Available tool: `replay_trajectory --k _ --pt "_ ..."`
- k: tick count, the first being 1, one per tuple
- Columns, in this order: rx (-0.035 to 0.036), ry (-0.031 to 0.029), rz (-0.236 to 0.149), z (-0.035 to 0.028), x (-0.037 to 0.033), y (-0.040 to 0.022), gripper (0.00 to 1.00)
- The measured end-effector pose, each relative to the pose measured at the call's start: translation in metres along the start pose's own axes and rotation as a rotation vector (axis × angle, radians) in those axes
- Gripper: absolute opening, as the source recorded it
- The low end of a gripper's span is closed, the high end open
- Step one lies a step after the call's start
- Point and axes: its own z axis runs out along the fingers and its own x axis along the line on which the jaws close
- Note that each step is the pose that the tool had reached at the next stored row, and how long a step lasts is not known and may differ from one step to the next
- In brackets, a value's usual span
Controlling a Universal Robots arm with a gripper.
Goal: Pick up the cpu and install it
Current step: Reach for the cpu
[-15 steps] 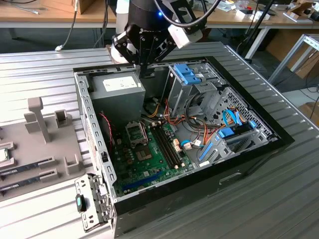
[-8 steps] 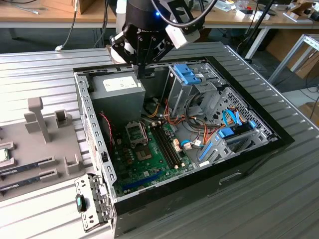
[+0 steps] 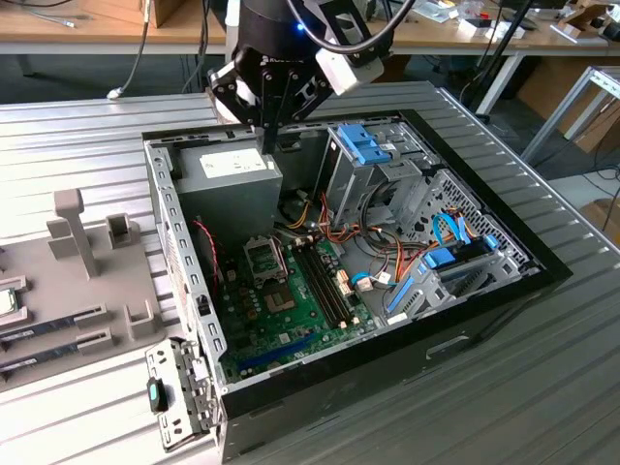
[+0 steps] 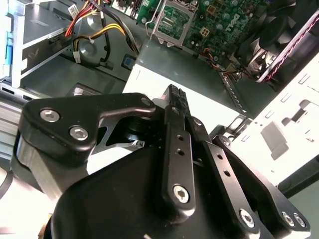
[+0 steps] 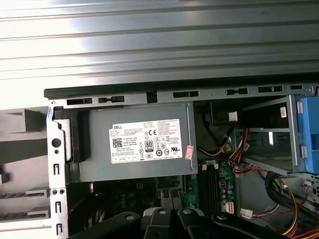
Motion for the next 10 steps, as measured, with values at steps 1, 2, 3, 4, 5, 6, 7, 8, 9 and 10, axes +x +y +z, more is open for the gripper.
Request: replay_trajectory --k 1,2,3,4,5,6,7,8,9,10 --pt "0.0000 0.0000 0.000 0.0000 0.0005 -0.0001 0.11" --pt "-0.0001 -0.0001 0.000 0.0000 0.0011 -0.0001 0.11" --pt "0.0000 0.0000 0.000 0.0000 0.0016 -0.0001 0.11" --pt "0.0000 0.0000 0.000 0.0000 0.0020 -0.0002 0.11" --pt "0.0000 0.0000 0.000 -0.0001 0.0022 -0.0002 0.11" --pt "0.0000 0.0000 0.000 -0.0001 0.0024 -0.0002 0.11" --pt "0.0000 0.0000 0.000 -0.0001 0.0027 -0.0002 0.11" --pt "0.0000 0.0000 0.000 -0.0001 0.0030 -0.0002 0.11" --pt "0.0000 0.0000 0.000 -0.0001 0.0033 -0.0003 0.11" --pt "0.0000 0.0000 0.000 -0.0001 0.0036 -0.0003 0.11"
